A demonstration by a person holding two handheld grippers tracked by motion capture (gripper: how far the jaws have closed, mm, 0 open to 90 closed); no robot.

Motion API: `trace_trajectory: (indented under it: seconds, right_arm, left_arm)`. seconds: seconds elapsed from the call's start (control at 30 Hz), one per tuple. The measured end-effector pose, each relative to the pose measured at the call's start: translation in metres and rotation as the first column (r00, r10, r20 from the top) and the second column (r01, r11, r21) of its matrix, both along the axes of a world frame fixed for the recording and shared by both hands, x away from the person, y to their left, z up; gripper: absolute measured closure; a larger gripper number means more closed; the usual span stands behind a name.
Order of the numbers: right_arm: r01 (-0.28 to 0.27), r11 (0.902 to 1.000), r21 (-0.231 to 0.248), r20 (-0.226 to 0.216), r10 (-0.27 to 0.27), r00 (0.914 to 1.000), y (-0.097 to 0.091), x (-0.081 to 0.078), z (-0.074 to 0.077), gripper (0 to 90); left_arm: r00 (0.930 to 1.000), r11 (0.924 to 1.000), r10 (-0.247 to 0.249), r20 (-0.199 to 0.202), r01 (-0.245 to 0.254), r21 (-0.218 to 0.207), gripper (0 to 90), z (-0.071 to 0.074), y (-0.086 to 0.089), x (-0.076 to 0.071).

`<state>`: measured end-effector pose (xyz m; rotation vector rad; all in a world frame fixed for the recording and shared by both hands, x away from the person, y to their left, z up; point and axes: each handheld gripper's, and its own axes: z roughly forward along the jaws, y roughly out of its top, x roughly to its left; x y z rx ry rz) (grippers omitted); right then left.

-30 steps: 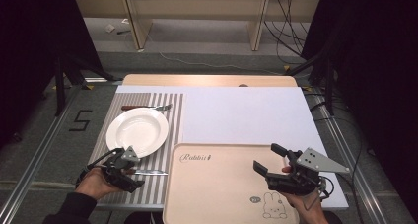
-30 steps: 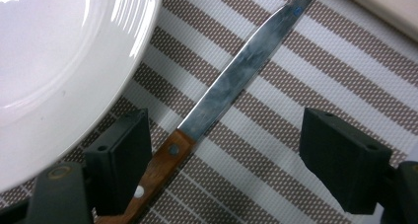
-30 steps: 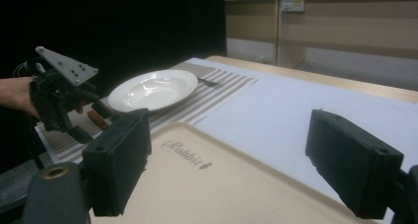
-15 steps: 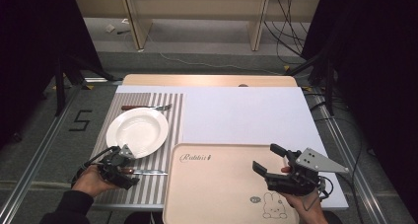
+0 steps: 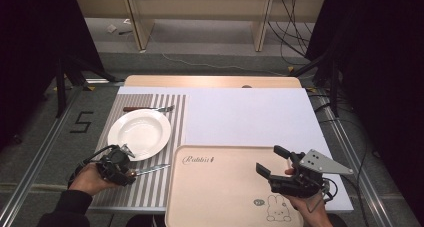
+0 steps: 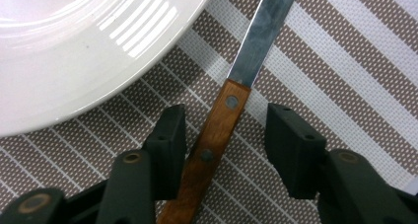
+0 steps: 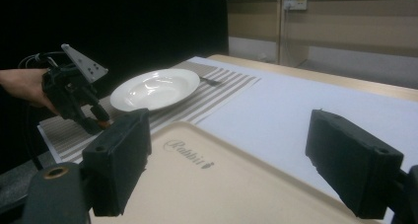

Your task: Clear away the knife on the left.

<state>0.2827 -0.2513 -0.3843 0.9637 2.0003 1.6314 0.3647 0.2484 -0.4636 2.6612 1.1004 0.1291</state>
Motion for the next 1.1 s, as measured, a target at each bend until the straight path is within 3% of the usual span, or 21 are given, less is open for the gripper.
trace_trajectory:
  seconds: [0.23, 0.4, 0.5, 0.6, 0.8, 1.1]
  right_arm:
    - [-0.003, 1.0000, -0.004, -0.004, 0.003, 1.0000, 0.001, 0.000, 0.000, 18.5]
    - [-0.001, 1.0000, -0.005, -0.003, 0.001, 1.0000, 0.000, 0.001, 0.000, 18.5]
    - [-0.001, 1.0000, -0.009, -0.005, 0.001, 1.0000, 0.000, 0.001, 0.000, 18.6]
    - [-0.001, 1.0000, -0.004, -0.003, 0.001, 1.0000, 0.000, 0.000, 0.000, 18.6]
    - [-0.001, 1.0000, -0.001, -0.001, 0.001, 1.0000, 0.000, 0.000, 0.000, 18.7]
    - [0.000, 1.0000, -0.001, 0.001, 0.000, 1.0000, -0.001, 0.000, 0.000, 18.7]
  left_arm:
    - [0.9981, 0.9983, 0.014, -0.060, -0.010, 0.058, 60.7, 0.003, -0.006, 0.009]
    - [0.9969, 0.9968, 0.016, -0.077, -0.010, 0.079, 66.5, 0.004, -0.008, 0.011]
    - [0.9962, 0.9965, 0.008, -0.087, 0.000, 0.083, 75.0, 0.004, -0.010, 0.009]
    - [0.9967, 0.9956, -0.002, -0.081, 0.010, 0.093, 76.1, 0.004, -0.011, 0.009]
    - [0.9932, 0.9999, 0.009, -0.116, -0.007, 0.014, 76.7, 0.005, -0.006, 0.007]
    - [0.9950, 0.9967, 0.041, -0.091, -0.047, -0.066, 76.7, 0.014, -0.005, 0.000]
